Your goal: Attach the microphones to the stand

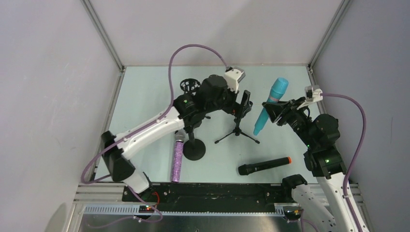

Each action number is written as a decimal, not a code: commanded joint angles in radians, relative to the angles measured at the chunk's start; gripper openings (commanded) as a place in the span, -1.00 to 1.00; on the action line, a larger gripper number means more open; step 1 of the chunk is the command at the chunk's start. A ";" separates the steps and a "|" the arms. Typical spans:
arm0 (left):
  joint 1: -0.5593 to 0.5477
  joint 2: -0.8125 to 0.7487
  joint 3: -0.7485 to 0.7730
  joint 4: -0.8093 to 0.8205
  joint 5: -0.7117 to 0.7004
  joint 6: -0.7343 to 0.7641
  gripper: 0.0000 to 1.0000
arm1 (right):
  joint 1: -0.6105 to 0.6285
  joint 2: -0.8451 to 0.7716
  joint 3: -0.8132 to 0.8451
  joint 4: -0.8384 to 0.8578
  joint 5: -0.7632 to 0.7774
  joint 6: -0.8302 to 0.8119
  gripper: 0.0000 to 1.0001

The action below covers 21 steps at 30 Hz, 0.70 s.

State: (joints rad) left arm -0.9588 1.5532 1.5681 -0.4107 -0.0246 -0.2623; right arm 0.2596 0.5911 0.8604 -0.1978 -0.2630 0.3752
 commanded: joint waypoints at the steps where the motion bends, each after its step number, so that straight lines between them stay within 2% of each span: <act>1: 0.003 0.096 0.127 -0.022 -0.052 0.013 0.97 | -0.005 -0.016 -0.005 -0.034 0.089 -0.020 -1.00; 5: 0.001 0.203 0.216 -0.056 -0.079 0.040 0.97 | -0.013 -0.024 -0.018 -0.068 0.154 -0.024 -1.00; 9: 0.000 0.285 0.240 -0.068 -0.073 0.082 0.97 | -0.021 -0.037 -0.025 -0.079 0.183 -0.030 -1.00; 15: -0.001 0.335 0.235 -0.075 -0.096 0.138 0.61 | -0.025 -0.038 -0.036 -0.066 0.188 -0.024 -1.00; 18: -0.001 0.343 0.231 -0.077 -0.072 0.164 0.35 | -0.024 -0.035 -0.038 -0.056 0.184 -0.020 -1.00; 21: -0.002 0.341 0.210 -0.077 -0.028 0.213 0.22 | -0.025 -0.034 -0.038 -0.047 0.182 -0.022 -1.00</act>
State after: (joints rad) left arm -0.9588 1.9087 1.7657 -0.5022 -0.0937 -0.1337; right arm 0.2390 0.5625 0.8177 -0.2996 -0.0940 0.3614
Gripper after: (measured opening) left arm 0.633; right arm 0.402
